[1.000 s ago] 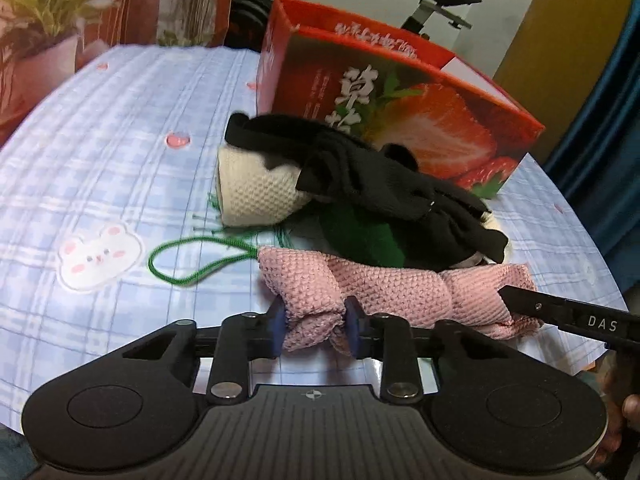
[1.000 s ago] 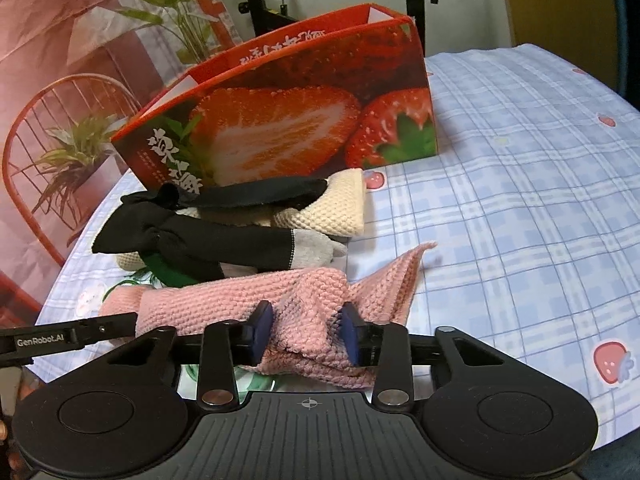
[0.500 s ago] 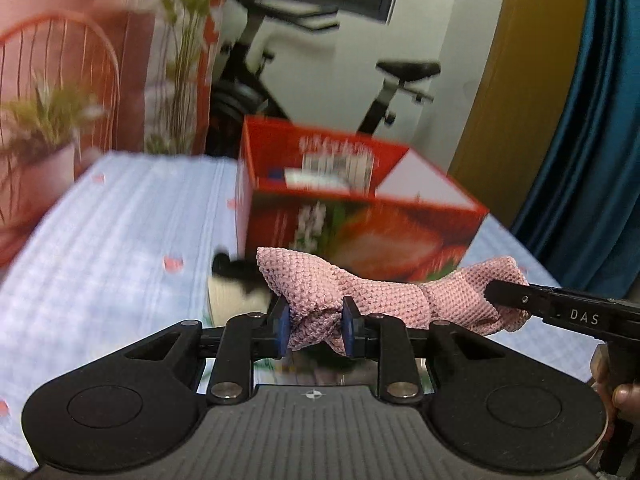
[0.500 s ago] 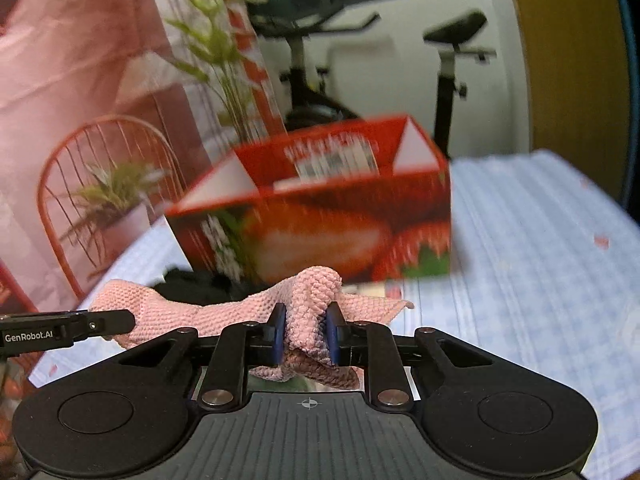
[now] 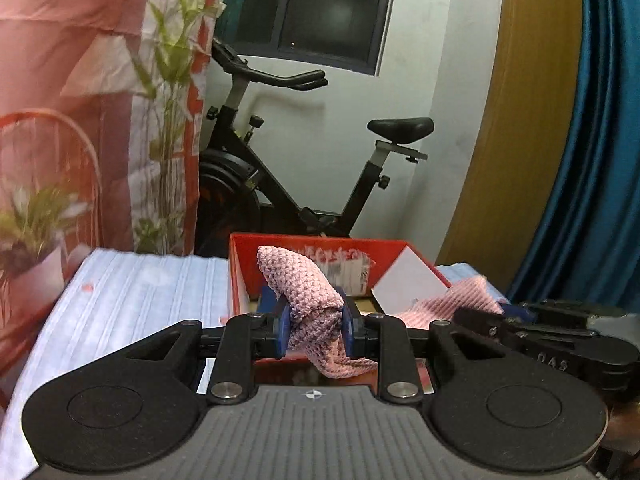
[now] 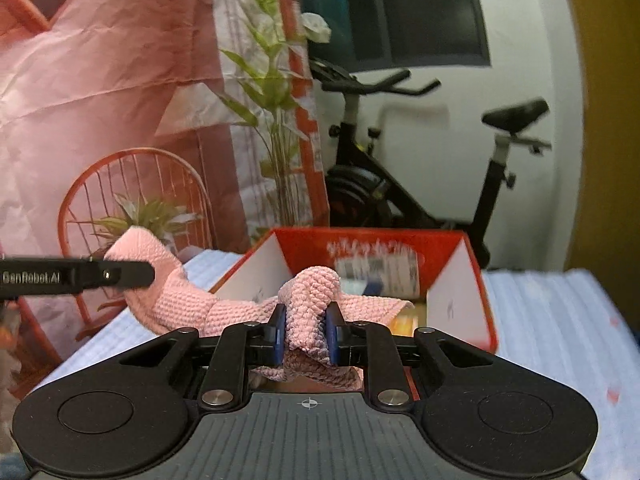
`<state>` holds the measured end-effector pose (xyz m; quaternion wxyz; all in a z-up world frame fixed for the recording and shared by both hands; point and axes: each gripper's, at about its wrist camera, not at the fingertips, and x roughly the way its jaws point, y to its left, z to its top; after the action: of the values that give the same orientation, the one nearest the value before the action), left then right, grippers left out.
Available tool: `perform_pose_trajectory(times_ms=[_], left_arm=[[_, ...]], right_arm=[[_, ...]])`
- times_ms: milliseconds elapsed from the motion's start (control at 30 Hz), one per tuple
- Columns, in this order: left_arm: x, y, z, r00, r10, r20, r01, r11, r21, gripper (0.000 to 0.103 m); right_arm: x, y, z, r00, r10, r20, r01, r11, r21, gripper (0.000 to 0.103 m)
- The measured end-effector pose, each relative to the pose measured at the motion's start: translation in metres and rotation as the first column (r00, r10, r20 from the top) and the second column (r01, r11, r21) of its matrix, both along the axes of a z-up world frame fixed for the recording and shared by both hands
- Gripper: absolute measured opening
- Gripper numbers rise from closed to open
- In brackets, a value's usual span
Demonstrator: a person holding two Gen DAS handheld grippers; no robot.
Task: Organize soft objects
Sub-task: 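Carry the pink towel with both tools up over the red box, then open both tools to drop the pink towel into the box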
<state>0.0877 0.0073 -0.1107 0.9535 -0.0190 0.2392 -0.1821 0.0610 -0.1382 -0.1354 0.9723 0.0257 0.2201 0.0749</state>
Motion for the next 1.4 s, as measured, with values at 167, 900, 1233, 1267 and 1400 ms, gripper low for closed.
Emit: perform_pose_trajectory(times_ms=[167,900,1233,1267,1400], left_arm=[[0.043,-0.017,0.003,1.000,-0.004,0.007,0.004,0.998,0.058,0.027],[0.136,-0.067,-0.082,0.922,-0.073,-0.380,0.146,0.976,0.165,0.027],[0.134,-0.065,-0.079,0.918,-0.093,-0.387,0.162,0.975,0.152,0.040],[0.133,-0.064,-0.076,0.922,-0.099,-0.375,0.164,0.976,0.145,0.051],[0.128,-0.065,-0.061,0.936,-0.112,-0.334,0.167,0.976,0.143,0.065]], right_arm=[[0.041,-0.020,0.004,0.999,-0.043,0.005,0.043,0.999,-0.013,0.018],[0.153,-0.027,-0.068,0.922,-0.036,-0.386,0.002,0.996,-0.089,0.018],[0.155,-0.031,-0.078,0.895,-0.074,-0.441,0.061,0.997,-0.044,0.022],[0.154,-0.031,-0.077,0.896,-0.079,-0.436,0.066,0.997,-0.044,0.025],[0.150,-0.032,-0.065,0.911,-0.091,-0.402,0.079,0.996,-0.047,0.035]])
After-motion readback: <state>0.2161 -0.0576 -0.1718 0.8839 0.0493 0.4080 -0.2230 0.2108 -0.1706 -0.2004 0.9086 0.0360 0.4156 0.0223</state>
